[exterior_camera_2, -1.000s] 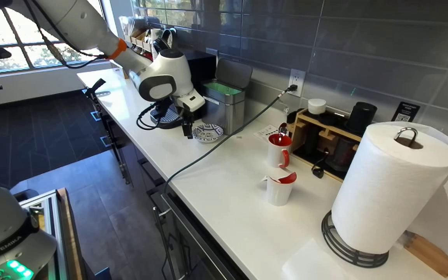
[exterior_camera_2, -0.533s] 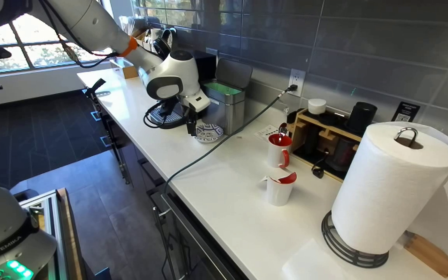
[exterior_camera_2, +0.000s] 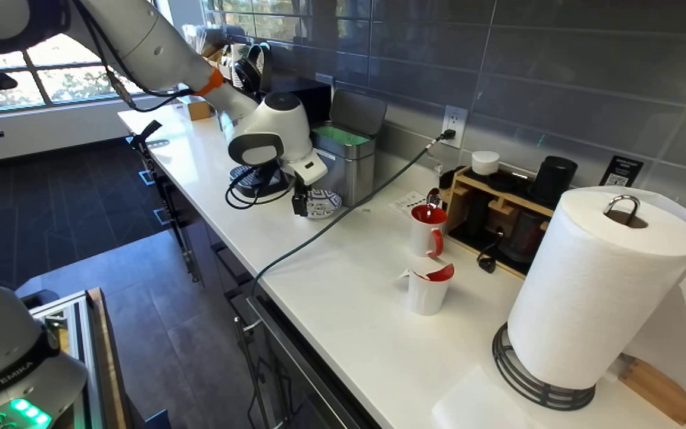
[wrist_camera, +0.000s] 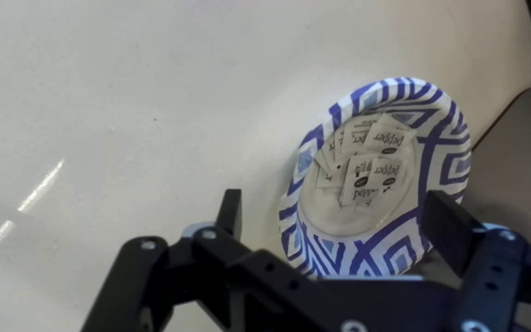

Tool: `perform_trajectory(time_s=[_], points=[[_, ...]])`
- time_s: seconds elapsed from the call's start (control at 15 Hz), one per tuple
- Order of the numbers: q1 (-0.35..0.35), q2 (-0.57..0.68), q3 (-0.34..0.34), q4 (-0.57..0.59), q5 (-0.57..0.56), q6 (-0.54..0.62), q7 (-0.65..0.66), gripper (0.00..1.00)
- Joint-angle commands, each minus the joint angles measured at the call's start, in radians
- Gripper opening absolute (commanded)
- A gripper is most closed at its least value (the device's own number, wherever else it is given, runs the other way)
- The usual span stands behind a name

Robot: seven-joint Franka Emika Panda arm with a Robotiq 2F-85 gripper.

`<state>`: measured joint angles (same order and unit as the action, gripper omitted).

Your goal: Pour the contents in the bowl into the mug

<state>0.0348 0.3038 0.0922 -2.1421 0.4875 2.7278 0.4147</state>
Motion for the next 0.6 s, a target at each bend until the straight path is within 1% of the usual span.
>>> perform_trajectory(time_s=[0.0, 0.2, 0.27, 0.4, 0.53], points=[[-0.029, 0.059, 0.032, 0.024, 0.101, 0.079, -0.064, 1.00], [-0.048, 0.085, 0.052, 0.034, 0.154, 0.112, -0.100, 1.00], [-0.050, 0.092, 0.056, 0.040, 0.164, 0.114, -0.110, 0.80], [-0.054, 0.105, 0.061, 0.051, 0.181, 0.114, -0.131, 0.66], [-0.054, 0.114, 0.062, 0.061, 0.190, 0.111, -0.142, 0.49]])
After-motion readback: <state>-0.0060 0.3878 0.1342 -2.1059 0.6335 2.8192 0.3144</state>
